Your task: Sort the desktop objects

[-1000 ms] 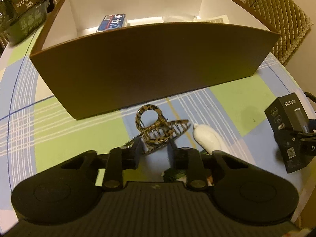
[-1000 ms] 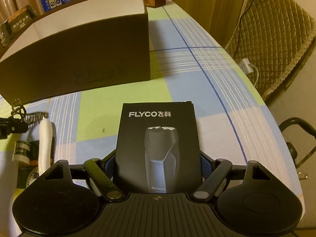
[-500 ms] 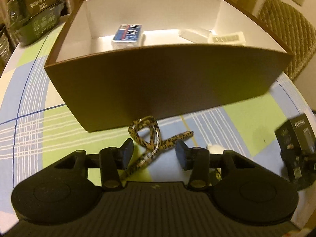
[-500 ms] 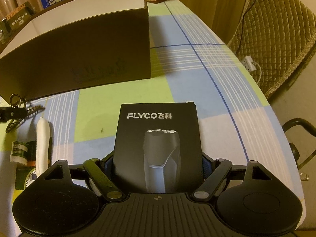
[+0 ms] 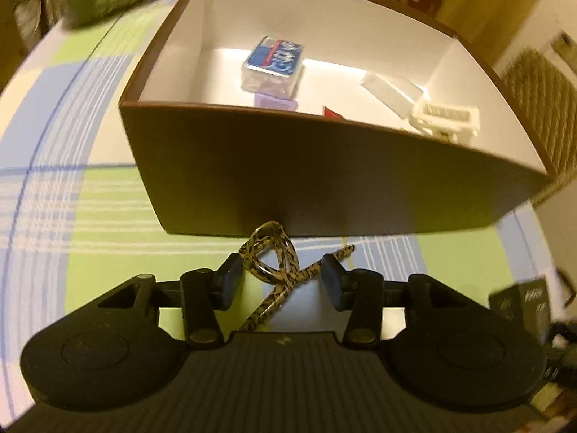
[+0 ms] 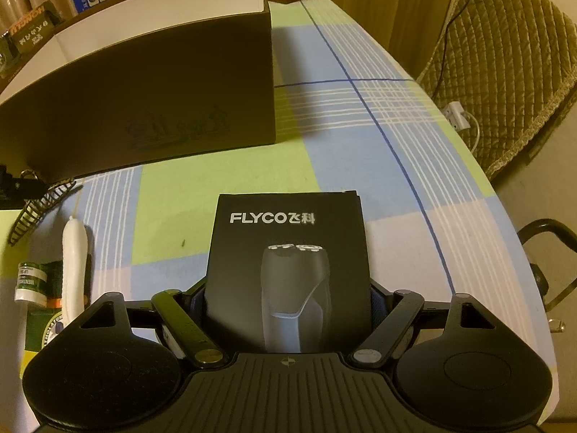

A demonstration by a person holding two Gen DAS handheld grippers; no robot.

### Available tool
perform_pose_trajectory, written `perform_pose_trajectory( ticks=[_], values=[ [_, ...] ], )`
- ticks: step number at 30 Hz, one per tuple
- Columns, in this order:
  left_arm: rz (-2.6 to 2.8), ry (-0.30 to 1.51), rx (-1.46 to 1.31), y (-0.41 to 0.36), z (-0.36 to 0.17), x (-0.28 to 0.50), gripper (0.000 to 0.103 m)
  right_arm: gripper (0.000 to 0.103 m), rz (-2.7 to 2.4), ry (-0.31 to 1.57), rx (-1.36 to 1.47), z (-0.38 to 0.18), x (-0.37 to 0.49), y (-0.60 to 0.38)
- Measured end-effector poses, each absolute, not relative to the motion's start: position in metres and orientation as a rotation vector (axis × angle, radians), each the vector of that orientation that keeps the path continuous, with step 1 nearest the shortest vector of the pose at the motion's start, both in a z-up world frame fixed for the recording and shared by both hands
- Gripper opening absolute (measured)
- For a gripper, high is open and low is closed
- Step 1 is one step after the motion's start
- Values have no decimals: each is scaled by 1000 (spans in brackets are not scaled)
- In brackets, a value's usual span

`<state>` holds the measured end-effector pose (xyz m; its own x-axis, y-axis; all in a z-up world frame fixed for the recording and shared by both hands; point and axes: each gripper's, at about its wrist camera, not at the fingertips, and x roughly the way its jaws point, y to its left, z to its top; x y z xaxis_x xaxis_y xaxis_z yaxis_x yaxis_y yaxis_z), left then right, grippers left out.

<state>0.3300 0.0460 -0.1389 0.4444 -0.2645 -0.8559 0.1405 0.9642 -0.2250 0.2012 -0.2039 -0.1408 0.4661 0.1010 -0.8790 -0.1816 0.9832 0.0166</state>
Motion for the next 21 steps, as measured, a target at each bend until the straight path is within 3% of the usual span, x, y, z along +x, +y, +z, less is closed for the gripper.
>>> perform_pose_trajectory(
  ticks=[4,6,10,16,17,19,21],
  values=[
    [-228,1089,-153,44,-143,339,52,77,178,1074,-88,-141,202,-204],
    [-231,1082,-154,44,-142,341,49,77,182,1074,-88,-141,202,-205],
    [-241,1079,-139,51,-141,341,30,77,184,1073,-90,-142,203,-204],
    [-318,1094,-89,65,-139,328,30,77,186,1072,-93,-142,204,-203],
    [-329,1091,-80,66,-138,325,33,77,187,1072,-93,-143,204,-203],
    [-385,1071,-40,67,-136,320,62,77,188,1072,-95,-143,204,-204],
    [-426,1041,47,62,-133,316,66,77,190,1073,-95,-143,205,-204]
  ],
)
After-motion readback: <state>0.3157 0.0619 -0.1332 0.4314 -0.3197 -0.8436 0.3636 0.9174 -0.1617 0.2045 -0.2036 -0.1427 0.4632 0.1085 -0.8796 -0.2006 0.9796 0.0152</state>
